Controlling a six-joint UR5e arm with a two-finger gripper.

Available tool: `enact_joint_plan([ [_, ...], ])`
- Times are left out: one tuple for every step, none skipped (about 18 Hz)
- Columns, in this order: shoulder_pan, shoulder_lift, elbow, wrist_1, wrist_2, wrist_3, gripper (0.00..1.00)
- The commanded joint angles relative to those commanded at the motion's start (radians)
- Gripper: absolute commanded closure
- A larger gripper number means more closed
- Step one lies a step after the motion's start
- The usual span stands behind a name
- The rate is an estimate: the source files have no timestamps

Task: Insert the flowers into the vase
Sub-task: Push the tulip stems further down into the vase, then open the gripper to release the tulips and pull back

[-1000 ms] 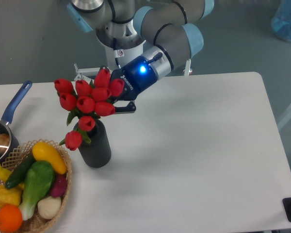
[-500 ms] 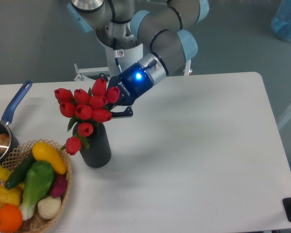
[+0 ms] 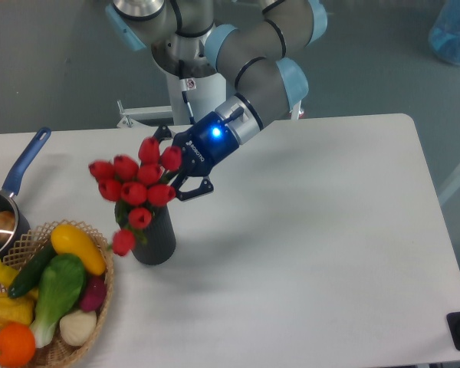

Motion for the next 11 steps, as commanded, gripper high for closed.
enact_joint_plan([
  [0.000,0.000,-0.002,0.000,0.006,0.000,0.42],
  [0.000,-0.005,-0.002,0.000,0.009,0.000,0.39],
  [0.000,-0.006,-0.002,0.000,0.009,0.000,0.37],
  [0.002,-0.006,0.000,-0.002,0.009,0.000,0.29],
  [0.003,-0.006,-0.002,-0.002,0.014,0.000,0.26],
  [0.005,-0.005,-0.003,-0.002,0.035,0.000,0.15],
  [0.006,0.001,-0.003,-0.002,0.081,0.000,0.00],
  [0.008,0.006,-0.003,-0.003,0.136,0.000,0.00],
  [0.011,0.015,-0.002,-0.003,0.187,0.002,0.00],
  [0.014,0.024,0.002,-0.003,0.218,0.003,0.00],
  [0.015,0.035,0.005,-0.003,0.232,0.005,0.00],
])
